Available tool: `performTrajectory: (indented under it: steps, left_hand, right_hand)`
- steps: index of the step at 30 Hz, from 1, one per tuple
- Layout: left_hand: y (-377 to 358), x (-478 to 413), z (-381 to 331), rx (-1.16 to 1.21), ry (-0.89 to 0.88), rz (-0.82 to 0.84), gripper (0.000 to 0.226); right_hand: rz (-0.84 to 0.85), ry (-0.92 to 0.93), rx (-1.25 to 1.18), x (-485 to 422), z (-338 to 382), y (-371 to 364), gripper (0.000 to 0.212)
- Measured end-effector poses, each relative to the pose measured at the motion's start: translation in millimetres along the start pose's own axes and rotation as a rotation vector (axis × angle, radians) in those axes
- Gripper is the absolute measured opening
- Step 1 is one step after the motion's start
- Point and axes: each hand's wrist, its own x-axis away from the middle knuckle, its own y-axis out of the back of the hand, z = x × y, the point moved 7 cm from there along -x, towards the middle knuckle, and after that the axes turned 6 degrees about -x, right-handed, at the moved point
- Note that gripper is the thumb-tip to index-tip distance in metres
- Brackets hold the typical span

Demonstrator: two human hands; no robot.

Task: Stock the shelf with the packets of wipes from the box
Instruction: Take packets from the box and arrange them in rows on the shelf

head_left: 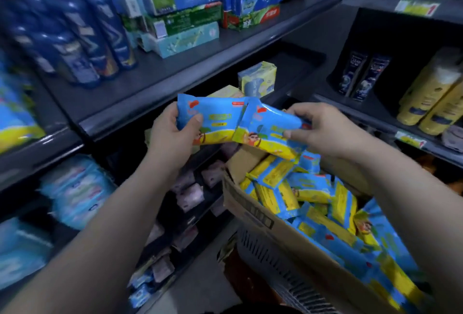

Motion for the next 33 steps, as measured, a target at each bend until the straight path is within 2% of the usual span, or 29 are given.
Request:
performTrajectory:
  steps: [6, 10, 14, 17, 23, 25, 27, 31, 33]
  left_hand:
    - [114, 7, -15, 0.013, 0.010, -0.165, 0.016]
    - [196, 24, -20, -0.041, 0.012, -0.278, 0.014]
    - [280, 48, -19, -0.157, 0.004, -0.404, 0.007]
    - [340, 67, -13, -0.211, 0.036, -0.514, 0.021]
    - [426, 89, 1, -0.188, 0.063, -0.654, 0.017]
    - [446, 90, 8, -0.239, 0.095, -0.658, 0.013]
    - [456, 87, 15, -0.312, 0.153, -0.588, 0.017]
    - [465, 84, 25, -0.514, 0.271, -0.478, 0.038]
    - [469, 82, 26, -0.662, 0.303, -0.463, 0.039]
  right_hand:
    - [0.084, 0.176, -0.062, -51, 90, -37, 0.019]
    - [0.139, 0.280, -0.086, -76, 158, -76, 0.009]
    - [0.199, 0.378, -0.078, -95, 221, -122, 0.009]
    - [0.237, 0.450, -0.063, -107, 266, -157, 0.013]
    - [0.276, 0.546, 0.010, -128, 340, -219, 0.018]
    - [0.276, 0.583, 0.085, -135, 358, -237, 0.019]
    - [0.291, 0.585, 0.160, -144, 369, -251, 0.022]
    - [0.393, 0.498, 0.350, -160, 367, -271, 0.050]
    - [0.421, 0.477, 0.427, -163, 364, -281, 0.057]
